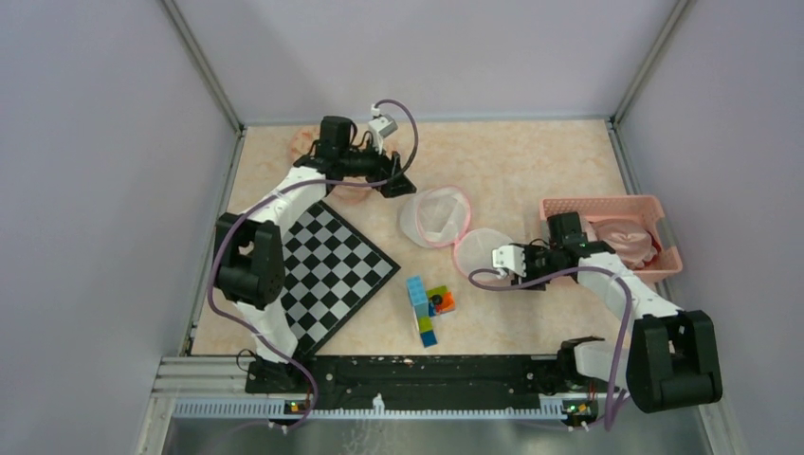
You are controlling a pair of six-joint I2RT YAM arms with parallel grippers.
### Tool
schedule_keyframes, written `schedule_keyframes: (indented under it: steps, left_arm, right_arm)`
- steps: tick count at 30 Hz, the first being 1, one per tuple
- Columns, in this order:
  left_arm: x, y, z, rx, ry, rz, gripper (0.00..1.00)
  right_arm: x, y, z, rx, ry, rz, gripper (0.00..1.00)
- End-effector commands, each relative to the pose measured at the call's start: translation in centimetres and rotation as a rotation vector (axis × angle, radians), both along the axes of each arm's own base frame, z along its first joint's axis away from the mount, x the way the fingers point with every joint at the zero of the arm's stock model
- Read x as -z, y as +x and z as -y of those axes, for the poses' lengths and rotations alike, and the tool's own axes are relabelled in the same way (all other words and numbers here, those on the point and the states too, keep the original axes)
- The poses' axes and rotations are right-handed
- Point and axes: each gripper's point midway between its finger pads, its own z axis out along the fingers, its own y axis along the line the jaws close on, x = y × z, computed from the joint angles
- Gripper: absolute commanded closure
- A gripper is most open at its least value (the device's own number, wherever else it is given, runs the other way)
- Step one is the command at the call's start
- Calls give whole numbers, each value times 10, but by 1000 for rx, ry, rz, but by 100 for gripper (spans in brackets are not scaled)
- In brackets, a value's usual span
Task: Unzip the laundry bag and remove the bra
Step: Close the laundry bag at the center of the board.
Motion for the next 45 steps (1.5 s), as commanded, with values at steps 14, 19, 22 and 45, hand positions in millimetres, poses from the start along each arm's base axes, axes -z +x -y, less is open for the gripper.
schedule_keyframes:
  steps: [14, 19, 22, 45]
  left_arm:
    - [29, 43, -1, -104, 33, -31, 1]
    - [42, 52, -7, -140, 54, -55, 1]
    - [45, 55, -11, -157, 37, -83, 1]
    - [81, 59, -16, -169, 49, -192, 1]
  right_arm:
    - [-42, 34, -24, -56, 106, 226, 94]
    - [-61, 33, -29, -72, 134, 249, 100]
    - [-61, 22, -26, -105, 105, 225, 85]
    - [2, 47, -14, -58, 25, 307, 54]
